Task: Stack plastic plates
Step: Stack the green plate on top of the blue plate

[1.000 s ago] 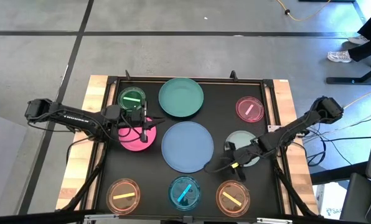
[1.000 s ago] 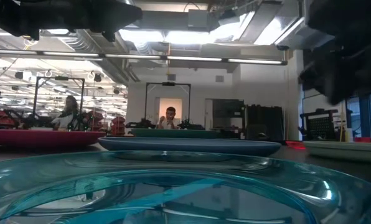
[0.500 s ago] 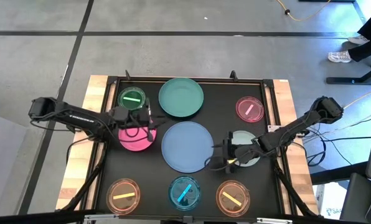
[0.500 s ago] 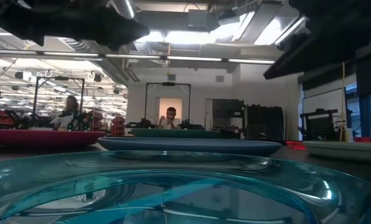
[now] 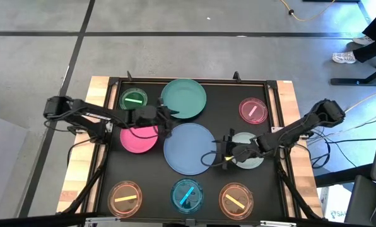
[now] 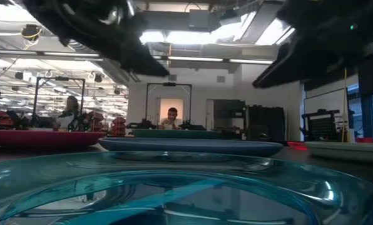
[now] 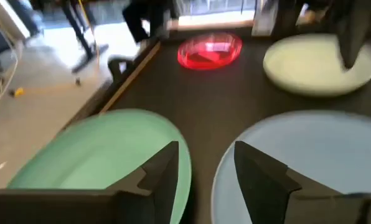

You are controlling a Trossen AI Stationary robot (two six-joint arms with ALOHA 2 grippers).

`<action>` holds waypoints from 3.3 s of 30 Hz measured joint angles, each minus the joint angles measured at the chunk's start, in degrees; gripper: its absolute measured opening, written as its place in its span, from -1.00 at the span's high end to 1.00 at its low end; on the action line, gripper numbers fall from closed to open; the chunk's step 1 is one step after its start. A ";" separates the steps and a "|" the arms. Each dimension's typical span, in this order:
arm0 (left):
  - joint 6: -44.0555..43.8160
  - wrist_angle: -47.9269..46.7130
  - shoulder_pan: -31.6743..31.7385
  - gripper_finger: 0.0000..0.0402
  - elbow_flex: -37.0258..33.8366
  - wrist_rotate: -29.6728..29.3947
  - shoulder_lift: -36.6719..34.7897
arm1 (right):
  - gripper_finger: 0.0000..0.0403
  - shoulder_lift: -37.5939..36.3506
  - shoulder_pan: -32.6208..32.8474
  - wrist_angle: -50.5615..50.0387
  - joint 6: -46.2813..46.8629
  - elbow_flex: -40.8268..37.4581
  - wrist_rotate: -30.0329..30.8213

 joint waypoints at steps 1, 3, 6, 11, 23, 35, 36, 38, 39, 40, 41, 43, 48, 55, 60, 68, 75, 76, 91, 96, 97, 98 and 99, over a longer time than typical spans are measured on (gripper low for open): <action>0.64 -1.09 0.55 0.27 0.94 0.01 1.54 | 0.04 0.97 -0.49 0.71 -0.68 -0.02 -0.02; 1.61 -3.53 1.80 0.29 3.05 -0.03 4.82 | 0.04 3.28 -1.30 2.88 -1.13 -0.02 0.00; 1.93 -7.96 3.66 0.32 5.93 -0.02 9.35 | 0.04 6.46 -1.66 4.66 -1.94 -0.04 0.02; 2.35 -11.23 5.80 0.36 8.56 -0.02 15.46 | 0.04 10.27 -1.64 6.69 -2.58 -0.04 0.00; 2.37 -18.16 4.15 0.38 12.40 0.59 11.99 | 0.04 9.69 -9.55 16.26 -16.00 0.76 6.41; 1.96 -22.74 1.24 0.38 9.87 0.28 3.11 | 0.04 19.46 -34.76 12.73 -27.90 10.00 -24.15; 1.96 -22.95 1.27 0.38 9.47 0.26 2.98 | 0.04 21.26 -35.60 12.40 -28.79 11.02 -25.20; 1.96 -22.99 1.36 0.38 9.16 0.18 3.09 | 0.04 23.88 -36.90 12.55 -29.18 13.15 -26.64; 1.96 -23.11 1.43 0.38 9.04 0.14 3.09 | 0.04 25.23 -37.25 12.55 -29.22 14.22 -26.82; 1.96 -22.97 1.53 0.38 9.01 0.11 3.09 | 0.04 26.39 -37.33 12.91 -29.27 15.52 -26.87; 1.96 -22.86 1.57 0.38 9.01 0.15 3.09 | 0.04 27.40 -37.35 13.01 -29.30 16.24 -26.86; 1.96 -22.74 1.61 0.38 9.01 0.11 3.11 | 0.04 29.60 -37.25 12.40 -30.23 17.93 -25.71; 1.92 -22.72 1.51 0.38 8.97 0.12 3.13 | 0.05 31.64 -37.15 10.45 -30.82 19.95 -24.58; 1.81 -22.10 1.49 0.38 8.97 0.31 3.13 | 0.43 31.60 -37.25 9.66 -31.97 19.81 -21.88; 1.43 -22.05 1.46 0.38 8.97 0.46 3.13 | 0.86 31.60 -37.15 8.79 -33.60 19.83 -20.46; 1.72 -22.66 0.48 0.38 9.01 0.38 0.93 | 0.94 27.96 -34.11 6.06 -35.08 19.74 -17.57; -0.49 -24.45 -2.35 0.38 9.01 -1.73 -5.95 | 0.96 19.14 -25.53 -0.98 -32.25 19.81 -17.55; -1.00 -24.93 -2.81 0.38 9.01 -1.72 -6.87 | 0.97 18.18 -24.04 -2.06 -31.74 19.81 -17.60; -2.37 -23.50 -7.55 0.38 9.01 -5.90 -11.00 | 0.95 19.65 -5.14 -5.93 -22.42 19.76 -22.14; -2.63 -23.51 -7.55 0.38 9.01 -5.92 -10.88 | 0.95 23.01 -3.61 -5.14 -18.57 19.78 -22.18; -2.63 -23.58 -7.55 0.38 8.99 -5.90 -10.88 | 0.95 23.55 -3.67 -5.01 -17.89 19.80 -22.16; -2.65 -23.60 -7.55 0.38 9.01 -5.90 -10.88 | 0.95 24.11 -3.67 -5.03 -16.86 19.81 -22.16; -2.65 -23.60 -7.55 0.38 8.99 -5.90 -10.86 | 0.95 24.60 -3.70 -5.06 -15.68 19.81 -22.58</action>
